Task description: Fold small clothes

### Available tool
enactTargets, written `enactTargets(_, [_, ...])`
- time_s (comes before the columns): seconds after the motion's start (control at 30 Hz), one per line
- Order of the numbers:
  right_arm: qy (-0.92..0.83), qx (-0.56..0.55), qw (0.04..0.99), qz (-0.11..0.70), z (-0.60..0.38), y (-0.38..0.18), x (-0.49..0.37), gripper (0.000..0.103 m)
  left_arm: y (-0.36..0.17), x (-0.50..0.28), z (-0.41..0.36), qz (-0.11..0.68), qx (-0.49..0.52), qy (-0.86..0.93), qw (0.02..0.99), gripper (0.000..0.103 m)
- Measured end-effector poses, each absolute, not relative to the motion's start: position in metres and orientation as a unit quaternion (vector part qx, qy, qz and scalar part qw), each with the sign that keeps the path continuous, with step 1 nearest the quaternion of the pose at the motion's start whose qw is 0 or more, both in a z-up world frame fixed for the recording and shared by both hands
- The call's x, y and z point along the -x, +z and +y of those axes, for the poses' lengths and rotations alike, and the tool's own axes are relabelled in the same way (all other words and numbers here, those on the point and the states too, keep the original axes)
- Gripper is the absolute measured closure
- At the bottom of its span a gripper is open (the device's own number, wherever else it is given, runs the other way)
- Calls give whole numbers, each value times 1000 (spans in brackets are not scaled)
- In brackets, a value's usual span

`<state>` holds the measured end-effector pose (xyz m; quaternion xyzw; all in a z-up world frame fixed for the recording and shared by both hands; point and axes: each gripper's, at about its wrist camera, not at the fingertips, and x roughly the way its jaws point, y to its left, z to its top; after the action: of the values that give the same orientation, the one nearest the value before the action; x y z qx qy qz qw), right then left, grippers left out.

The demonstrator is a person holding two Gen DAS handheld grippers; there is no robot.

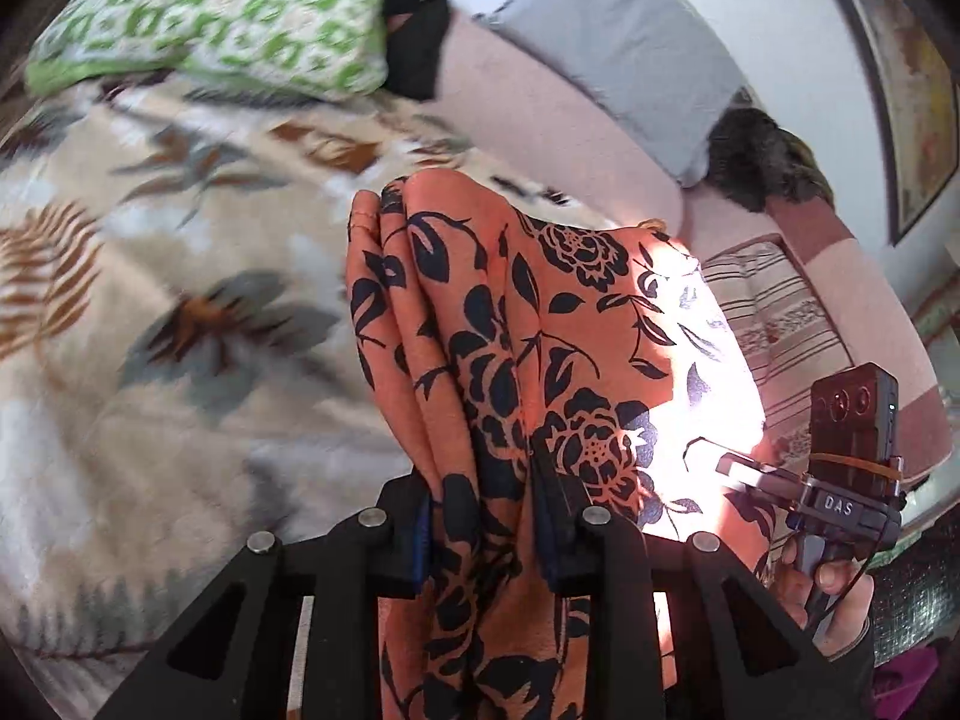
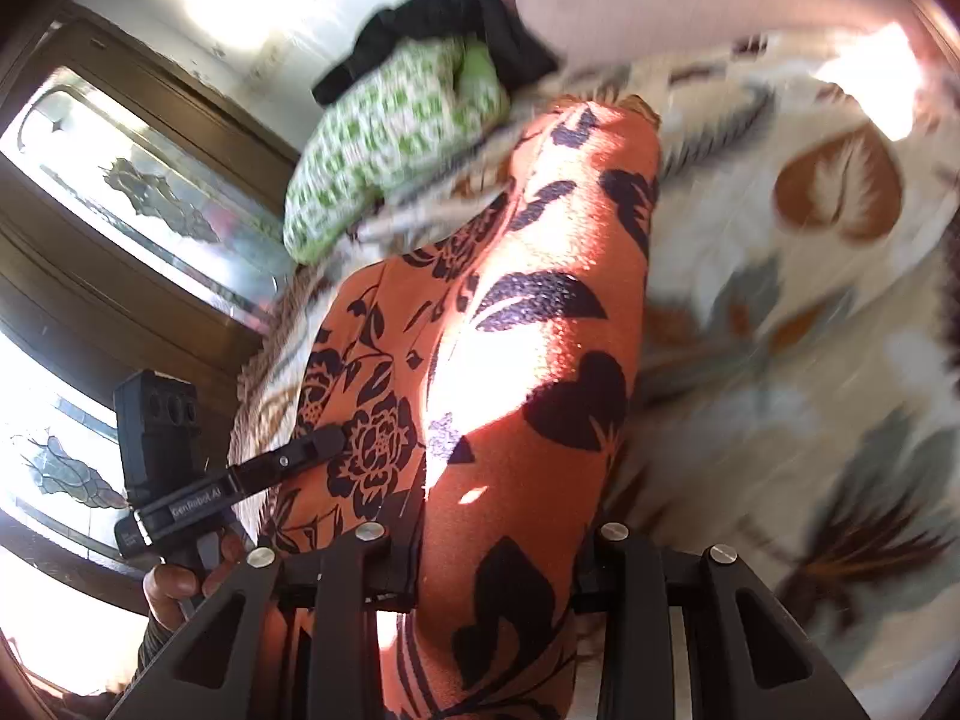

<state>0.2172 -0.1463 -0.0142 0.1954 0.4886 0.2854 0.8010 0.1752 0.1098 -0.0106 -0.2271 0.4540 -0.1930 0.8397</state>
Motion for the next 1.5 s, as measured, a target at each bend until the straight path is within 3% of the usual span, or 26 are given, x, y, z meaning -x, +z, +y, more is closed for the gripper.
enactTargets(0.17, [259,-209,817,471,-207,-32,-246,68,-30,-221,55,456,190,-185,849,73])
enactTargets(0.23, [256,-235,802,486,-223,-63,-264,66,-60,-245,38,504,174,-159,831,69])
enactTargets(0.27, [243,-245,786,513,-230,-87,-274,61,-77,-253,34,533,165,-145,817,66])
enactTargets(0.3, [208,-235,782,538,-234,-106,-279,56,-83,-255,34,537,159,-137,817,54])
enactTargets(0.33, [184,-223,781,553,-237,-117,-280,42,-79,-252,35,525,156,-136,825,52])
enactTargets(0.43, [179,-227,811,508,-255,-100,-264,33,-44,-229,45,485,124,-121,857,52])
enactTargets(0.5, [162,-232,836,471,-268,-73,-253,33,-20,-212,51,458,118,-119,873,52])
enactTargets(0.63, [244,-297,821,422,-263,-38,-249,25,-10,-190,38,450,99,-156,873,51])
enactTargets(0.8, [242,-327,768,494,-226,-93,-288,25,-79,-198,14,538,24,-115,835,48])
enactTargets(0.87, [227,-358,753,503,-229,-107,-291,25,-74,-195,25,532,55,-112,837,48])
enactTargets(0.93, [251,-360,759,481,-231,-87,-291,25,-58,-190,29,509,51,-111,852,46])
enactTargets(1.03, [258,-347,781,451,-234,-61,-298,21,-54,-192,26,495,25,-99,863,31])
enactTargets(1.07, [242,-355,779,456,-237,-69,-305,14,-61,-196,23,508,14,-94,856,31])
enactTargets(1.17, [200,-369,751,510,-241,-107,-322,13,-67,-195,18,537,1,-92,838,31])
enactTargets(1.3, [222,-346,787,459,-243,-52,-284,13,-29,-169,24,482,-11,-79,872,31])
enactTargets(1.4, [212,-286,827,436,-242,-13,-228,13,-4,-146,31,458,-13,-53,887,17])
enactTargets(1.5, [178,-237,857,421,-244,1,-167,13,12,-123,31,439,-12,-25,898,15])
